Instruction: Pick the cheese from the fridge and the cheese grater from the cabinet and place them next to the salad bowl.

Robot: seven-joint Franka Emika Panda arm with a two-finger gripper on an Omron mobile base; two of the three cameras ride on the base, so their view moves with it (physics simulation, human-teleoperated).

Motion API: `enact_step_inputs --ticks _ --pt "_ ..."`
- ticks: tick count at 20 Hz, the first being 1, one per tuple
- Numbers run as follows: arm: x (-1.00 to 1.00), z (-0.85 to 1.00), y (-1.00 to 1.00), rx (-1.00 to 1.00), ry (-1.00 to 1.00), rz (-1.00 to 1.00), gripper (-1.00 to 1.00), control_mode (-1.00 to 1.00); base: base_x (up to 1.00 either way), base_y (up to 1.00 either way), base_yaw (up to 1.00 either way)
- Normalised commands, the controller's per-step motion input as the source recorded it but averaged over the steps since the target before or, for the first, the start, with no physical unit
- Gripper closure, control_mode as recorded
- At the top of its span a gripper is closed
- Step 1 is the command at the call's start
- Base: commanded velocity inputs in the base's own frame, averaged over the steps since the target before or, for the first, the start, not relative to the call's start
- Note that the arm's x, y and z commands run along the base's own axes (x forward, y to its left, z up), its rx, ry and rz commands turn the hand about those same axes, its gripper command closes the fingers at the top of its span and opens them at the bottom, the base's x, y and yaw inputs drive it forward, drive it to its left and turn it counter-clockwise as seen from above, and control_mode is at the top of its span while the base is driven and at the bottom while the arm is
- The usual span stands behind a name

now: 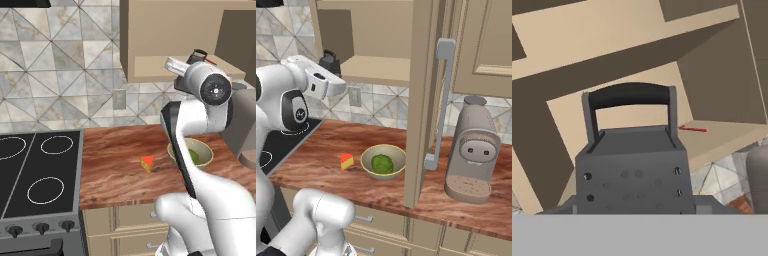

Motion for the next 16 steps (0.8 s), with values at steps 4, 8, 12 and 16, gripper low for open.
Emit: enact_step_inputs --ticks 4,8,12,16 --pt "-0.43 -0.13 0.30 0.00 0.05 -0.12 1.00 -1.00 0.00 0.00 0.00" --pt "-0.42 -0.17 0.32 0.00 0.04 -0.13 1.00 -1.00 0.00 0.00 0.00" --pt "-0.33 -0.35 0.38 0.00 0.04 -0.17 1.00 -1.00 0.00 0.00 0.00" --pt "-0.10 -0.43 0.33 -0.03 0.13 -0.16 1.00 -1.00 0.00 0.00 0.00"
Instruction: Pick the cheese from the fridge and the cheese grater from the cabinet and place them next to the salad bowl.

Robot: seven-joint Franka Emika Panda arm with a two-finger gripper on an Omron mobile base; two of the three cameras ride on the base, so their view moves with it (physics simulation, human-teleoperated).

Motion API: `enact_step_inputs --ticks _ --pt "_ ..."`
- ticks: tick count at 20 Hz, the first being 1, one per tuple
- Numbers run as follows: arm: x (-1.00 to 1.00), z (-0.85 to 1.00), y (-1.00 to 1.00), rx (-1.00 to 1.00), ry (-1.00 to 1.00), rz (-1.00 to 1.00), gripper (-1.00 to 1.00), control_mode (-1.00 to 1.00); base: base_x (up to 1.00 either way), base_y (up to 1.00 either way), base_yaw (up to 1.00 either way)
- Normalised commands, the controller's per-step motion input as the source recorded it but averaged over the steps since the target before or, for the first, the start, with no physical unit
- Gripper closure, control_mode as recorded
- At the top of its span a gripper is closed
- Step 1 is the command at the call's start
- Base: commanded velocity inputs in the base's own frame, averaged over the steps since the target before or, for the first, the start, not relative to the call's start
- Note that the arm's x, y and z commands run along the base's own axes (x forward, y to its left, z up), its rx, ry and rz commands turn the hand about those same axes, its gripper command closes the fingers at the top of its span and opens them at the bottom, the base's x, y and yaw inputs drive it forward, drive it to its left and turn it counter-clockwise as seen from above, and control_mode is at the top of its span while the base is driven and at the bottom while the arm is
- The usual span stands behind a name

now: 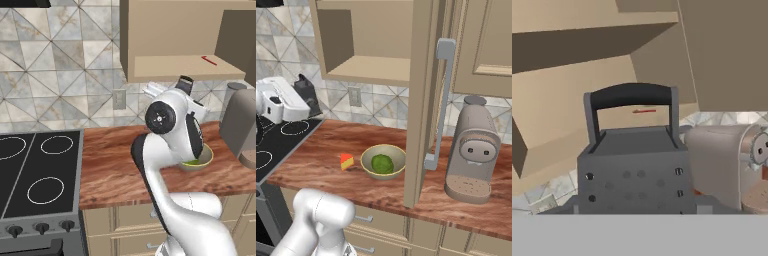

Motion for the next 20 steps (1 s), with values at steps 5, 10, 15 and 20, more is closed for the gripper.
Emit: enact_step_inputs --ticks 5,10,15,20 --pt "0.00 -0.46 0.32 -0.23 0.15 -0.01 1.00 -1.00 0.00 0.00 0.00" --pt "-0.03 -0.40 0.30 -0.22 0.13 0.00 1.00 -1.00 0.00 0.00 0.00" --pt "0.08 -0.46 0.24 -0.19 0.18 0.00 1.00 -1.00 0.00 0.00 0.00" --pt "0.32 -0.38 0.12 -0.05 0.20 0.01 1.00 -1.00 0.00 0.00 0.00"
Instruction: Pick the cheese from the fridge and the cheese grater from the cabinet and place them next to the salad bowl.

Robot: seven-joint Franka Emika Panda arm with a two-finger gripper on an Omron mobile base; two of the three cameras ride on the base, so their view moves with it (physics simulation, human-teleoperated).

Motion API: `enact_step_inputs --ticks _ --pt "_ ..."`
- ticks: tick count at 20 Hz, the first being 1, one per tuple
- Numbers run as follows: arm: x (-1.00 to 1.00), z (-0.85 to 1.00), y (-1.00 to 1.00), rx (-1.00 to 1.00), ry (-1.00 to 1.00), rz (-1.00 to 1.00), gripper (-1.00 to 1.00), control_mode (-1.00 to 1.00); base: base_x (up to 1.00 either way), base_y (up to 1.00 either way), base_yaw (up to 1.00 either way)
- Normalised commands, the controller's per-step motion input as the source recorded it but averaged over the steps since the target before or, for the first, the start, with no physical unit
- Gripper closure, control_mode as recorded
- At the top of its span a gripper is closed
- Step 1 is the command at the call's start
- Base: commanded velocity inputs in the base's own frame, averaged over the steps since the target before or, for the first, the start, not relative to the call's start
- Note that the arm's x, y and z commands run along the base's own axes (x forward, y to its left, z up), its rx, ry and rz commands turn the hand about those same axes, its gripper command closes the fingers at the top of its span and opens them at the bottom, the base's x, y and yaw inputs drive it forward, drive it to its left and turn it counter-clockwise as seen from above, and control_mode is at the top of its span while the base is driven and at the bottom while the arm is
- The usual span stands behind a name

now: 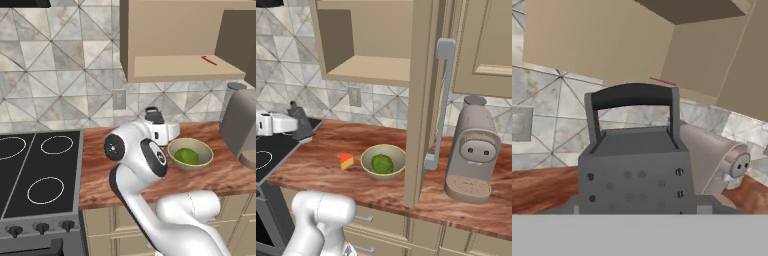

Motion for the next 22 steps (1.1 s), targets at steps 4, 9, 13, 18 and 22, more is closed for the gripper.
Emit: enact_step_inputs --ticks 4,9,13,18,22 --pt "0.36 -0.24 0.04 0.03 0.22 0.03 1.00 -1.00 0.00 0.00 0.00" --pt "0.31 -0.25 0.02 0.07 0.07 0.05 1.00 -1.00 0.00 0.00 0.00" --pt "0.25 -0.36 0.04 0.13 0.00 0.03 1.00 -1.00 0.00 0.00 0.00" --pt "0.25 -0.32 0.00 0.13 -0.01 0.05 1.00 -1.00 0.00 0.00 0.00" --pt "0.34 -0.13 0.00 0.01 -0.01 0.02 1.00 -1.00 0.00 0.00 0.00"
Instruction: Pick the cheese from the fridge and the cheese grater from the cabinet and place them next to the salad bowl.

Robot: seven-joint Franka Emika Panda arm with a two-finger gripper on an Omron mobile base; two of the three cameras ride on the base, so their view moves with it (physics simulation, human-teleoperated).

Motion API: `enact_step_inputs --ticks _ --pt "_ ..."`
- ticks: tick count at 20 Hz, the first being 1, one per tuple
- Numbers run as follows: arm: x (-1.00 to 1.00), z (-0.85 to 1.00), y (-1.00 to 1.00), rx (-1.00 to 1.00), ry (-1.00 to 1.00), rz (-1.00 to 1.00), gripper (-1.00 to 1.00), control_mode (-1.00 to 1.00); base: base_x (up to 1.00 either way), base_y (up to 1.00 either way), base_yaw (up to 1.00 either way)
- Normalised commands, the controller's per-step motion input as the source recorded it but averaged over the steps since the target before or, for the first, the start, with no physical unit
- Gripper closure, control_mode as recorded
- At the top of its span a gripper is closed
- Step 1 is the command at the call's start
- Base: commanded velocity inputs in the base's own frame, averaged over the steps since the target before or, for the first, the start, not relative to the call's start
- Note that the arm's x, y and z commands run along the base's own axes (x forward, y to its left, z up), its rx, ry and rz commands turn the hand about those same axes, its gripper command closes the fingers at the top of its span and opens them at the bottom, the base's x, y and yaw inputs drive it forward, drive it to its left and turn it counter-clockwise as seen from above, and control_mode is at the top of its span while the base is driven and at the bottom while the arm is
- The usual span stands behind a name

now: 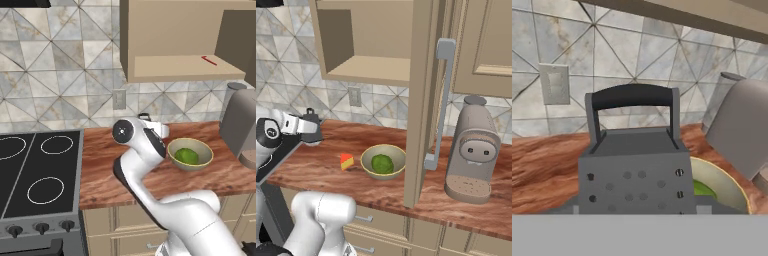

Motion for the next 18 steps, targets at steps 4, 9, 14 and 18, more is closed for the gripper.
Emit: enact_step_inputs --ticks 4,9,14,18 --pt "0.36 -0.14 0.00 0.00 0.01 0.00 1.00 -1.00 0.00 0.00 0.00" --pt "0.22 -0.21 0.00 -0.01 0.00 0.01 1.00 -1.00 0.00 0.00 0.00" --pt "0.16 -0.31 0.00 0.00 0.00 0.01 1.00 -1.00 0.00 0.00 0.00" --pt "0.15 -0.27 0.02 0.00 0.00 0.00 1.00 -1.00 0.00 0.00 0.00"
